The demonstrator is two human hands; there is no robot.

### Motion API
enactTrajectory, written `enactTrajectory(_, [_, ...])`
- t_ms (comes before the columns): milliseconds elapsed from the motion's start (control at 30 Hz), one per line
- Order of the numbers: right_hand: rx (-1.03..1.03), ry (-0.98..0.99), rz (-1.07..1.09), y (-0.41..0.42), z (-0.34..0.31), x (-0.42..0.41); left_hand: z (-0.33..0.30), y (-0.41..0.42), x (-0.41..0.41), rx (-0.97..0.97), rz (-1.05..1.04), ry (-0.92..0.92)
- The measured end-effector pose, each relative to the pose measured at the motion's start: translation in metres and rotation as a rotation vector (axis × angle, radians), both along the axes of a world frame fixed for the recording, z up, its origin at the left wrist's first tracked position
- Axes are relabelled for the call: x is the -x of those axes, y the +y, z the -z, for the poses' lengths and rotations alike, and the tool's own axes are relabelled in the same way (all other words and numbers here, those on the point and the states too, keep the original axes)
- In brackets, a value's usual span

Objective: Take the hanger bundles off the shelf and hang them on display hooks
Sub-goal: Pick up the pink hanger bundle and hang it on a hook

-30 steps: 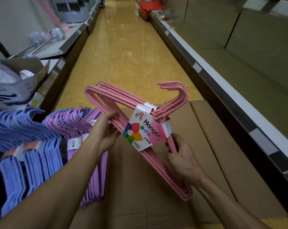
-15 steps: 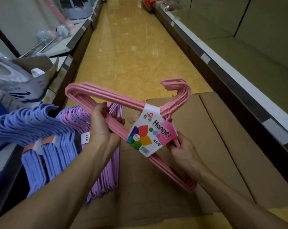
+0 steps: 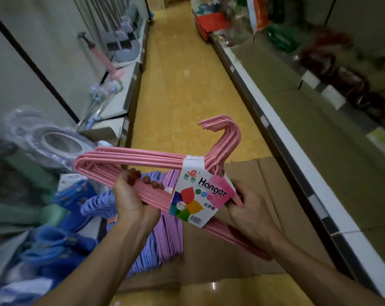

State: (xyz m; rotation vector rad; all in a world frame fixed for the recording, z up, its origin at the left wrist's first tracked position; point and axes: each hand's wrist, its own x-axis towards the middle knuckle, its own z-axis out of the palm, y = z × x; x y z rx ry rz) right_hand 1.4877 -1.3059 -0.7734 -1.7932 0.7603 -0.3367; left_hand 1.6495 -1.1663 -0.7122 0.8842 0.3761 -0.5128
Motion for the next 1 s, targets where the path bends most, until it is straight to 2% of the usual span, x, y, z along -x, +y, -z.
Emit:
enactTrajectory(267, [0.073,-0.101,-0.035,0.008,-0.297,-0.015,-0.298,0.019,-0.012,0.055,-0.014,-0.055])
enactTrajectory(500, [0.205,-0.163,-0.033,0.007,-0.492,-0.043,-0.490,0.024,-0.031,0.046,-0.050,-0.157])
enactTrajectory(767, [0.363,-0.259,-0.007,0.006,-0.646,-0.046,-0.648,0.024,-0.023,0.136,-0.068,-0.289])
enactTrajectory(1000, [0.448,-0.290,-0.004,0.018,-0.728,-0.036,-0.715,0.045,-0.015,0.092,-0.086,-0.333])
